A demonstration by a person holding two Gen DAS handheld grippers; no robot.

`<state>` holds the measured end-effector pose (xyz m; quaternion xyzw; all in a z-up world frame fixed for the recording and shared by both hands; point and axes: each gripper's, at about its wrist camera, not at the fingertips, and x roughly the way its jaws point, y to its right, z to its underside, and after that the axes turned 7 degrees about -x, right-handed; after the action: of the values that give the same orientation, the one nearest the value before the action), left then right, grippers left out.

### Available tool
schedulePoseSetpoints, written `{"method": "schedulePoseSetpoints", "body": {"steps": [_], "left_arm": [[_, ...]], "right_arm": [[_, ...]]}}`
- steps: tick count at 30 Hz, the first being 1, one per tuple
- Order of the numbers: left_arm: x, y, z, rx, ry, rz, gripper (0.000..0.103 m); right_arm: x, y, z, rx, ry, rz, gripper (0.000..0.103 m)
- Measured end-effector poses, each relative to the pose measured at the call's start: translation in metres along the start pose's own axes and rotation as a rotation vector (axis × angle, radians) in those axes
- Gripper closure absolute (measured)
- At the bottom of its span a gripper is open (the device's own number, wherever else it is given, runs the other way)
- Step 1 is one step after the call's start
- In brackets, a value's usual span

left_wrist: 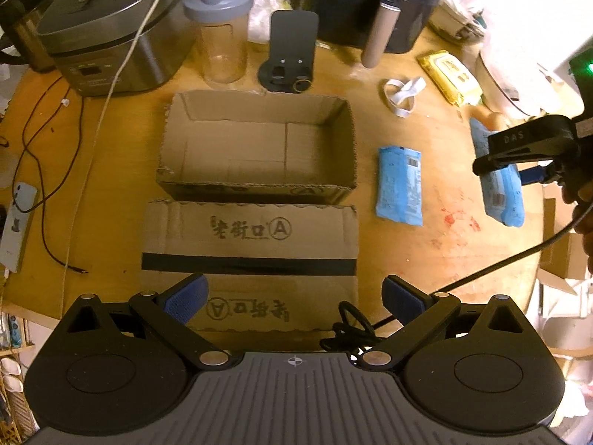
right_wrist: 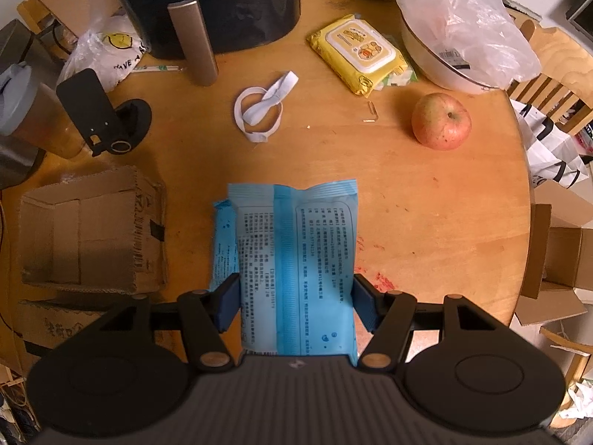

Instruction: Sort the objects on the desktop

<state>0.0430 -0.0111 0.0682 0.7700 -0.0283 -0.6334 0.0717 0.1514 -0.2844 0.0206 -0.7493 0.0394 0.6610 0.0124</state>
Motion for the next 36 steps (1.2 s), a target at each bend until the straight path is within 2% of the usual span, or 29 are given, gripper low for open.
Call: {"method": "schedulePoseSetpoints", "body": {"steps": [18, 36], "left_arm": [[0.004, -0.049, -0.015, -0.103, 0.023, -0.058, 0.000], [0.009, -0.079, -0.028, -0.122, 0.003, -0.086, 0.000]], "right_arm": [[-0.001, -0.044, -0.017, -0.062, 0.018, -0.012, 0.040], [0.008, -0.083, -0.032, -0.092, 0.007, -0.016, 0.040]]}}
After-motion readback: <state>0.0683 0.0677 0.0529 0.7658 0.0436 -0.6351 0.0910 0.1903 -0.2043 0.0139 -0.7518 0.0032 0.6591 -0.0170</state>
